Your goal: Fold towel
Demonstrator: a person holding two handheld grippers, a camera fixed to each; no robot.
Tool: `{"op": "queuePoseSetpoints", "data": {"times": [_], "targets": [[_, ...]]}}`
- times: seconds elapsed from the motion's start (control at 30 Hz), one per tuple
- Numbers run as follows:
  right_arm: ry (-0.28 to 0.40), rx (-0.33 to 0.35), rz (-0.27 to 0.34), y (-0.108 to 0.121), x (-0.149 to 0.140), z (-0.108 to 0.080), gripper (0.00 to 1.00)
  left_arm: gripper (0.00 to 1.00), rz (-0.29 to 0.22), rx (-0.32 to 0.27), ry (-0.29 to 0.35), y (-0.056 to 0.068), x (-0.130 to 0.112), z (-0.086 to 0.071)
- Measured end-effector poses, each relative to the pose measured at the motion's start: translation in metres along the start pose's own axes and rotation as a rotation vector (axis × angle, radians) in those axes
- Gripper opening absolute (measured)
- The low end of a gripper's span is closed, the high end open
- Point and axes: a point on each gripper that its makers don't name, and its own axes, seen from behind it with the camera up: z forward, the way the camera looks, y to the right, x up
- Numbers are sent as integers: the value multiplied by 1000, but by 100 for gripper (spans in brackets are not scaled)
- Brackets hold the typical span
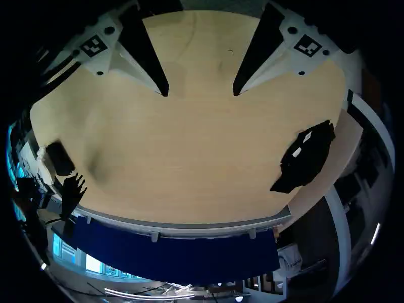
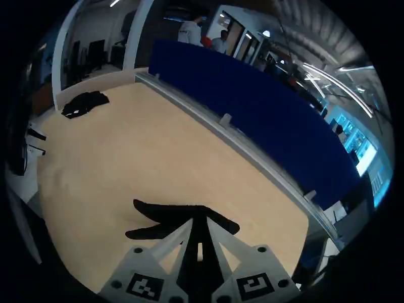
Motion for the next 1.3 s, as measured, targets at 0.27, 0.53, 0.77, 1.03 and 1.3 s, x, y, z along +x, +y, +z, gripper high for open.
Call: {"op": "queuePoseSetpoints", "data": {"times": [0.27, 0.53, 0.77, 1.03, 1.3], "targets": [[-25, -31, 38, 36, -32, -3, 3, 94, 7, -1, -4, 6, 5, 0], [-53, -42, 78, 56, -63, -6, 3, 95, 19, -2, -8, 13, 6, 2], [-77, -49, 116, 62, -91, -9, 3, 95, 30, -9, -17, 20, 6, 1], [-107, -68, 165, 70, -124, -22, 3, 95, 36, -14, -19, 25, 7, 3], [-143, -88, 209, 74, -156, -35, 3, 94, 40, -20, -19, 28, 8, 4]]}}
